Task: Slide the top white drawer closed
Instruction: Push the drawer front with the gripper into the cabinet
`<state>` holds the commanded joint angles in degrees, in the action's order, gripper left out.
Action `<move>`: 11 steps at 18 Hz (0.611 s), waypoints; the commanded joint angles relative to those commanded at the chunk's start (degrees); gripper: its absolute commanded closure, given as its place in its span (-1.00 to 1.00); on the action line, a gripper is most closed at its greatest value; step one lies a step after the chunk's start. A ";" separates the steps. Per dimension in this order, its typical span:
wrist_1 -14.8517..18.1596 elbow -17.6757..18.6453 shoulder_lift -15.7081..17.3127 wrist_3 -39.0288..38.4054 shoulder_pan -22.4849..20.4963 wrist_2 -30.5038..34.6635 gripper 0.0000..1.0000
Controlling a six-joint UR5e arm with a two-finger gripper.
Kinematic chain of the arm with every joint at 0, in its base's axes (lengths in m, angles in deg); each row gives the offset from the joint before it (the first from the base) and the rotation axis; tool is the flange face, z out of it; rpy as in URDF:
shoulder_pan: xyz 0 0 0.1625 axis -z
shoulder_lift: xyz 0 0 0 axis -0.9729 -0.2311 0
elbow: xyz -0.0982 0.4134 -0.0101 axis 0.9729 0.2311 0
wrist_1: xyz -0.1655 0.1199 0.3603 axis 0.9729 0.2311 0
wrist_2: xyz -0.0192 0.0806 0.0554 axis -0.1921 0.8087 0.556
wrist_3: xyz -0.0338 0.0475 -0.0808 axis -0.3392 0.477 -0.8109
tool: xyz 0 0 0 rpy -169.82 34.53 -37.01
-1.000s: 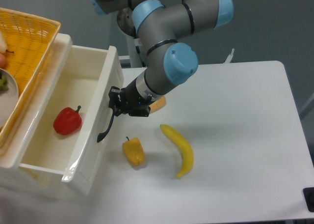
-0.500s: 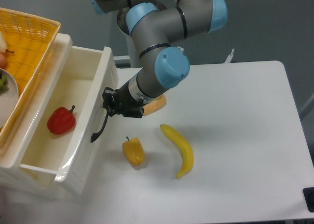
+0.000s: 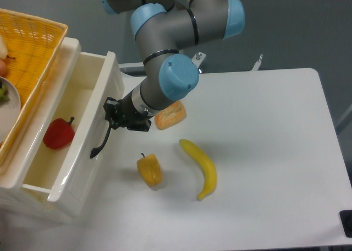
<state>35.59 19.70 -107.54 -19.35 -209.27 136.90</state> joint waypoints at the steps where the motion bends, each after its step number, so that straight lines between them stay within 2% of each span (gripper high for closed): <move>1: 0.00 0.00 -0.09 -0.44 0.35 0.00 1.00; 11: -1.58 0.00 -0.18 -3.34 3.95 0.09 1.00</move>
<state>34.01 19.70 -107.71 -22.69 -205.32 136.98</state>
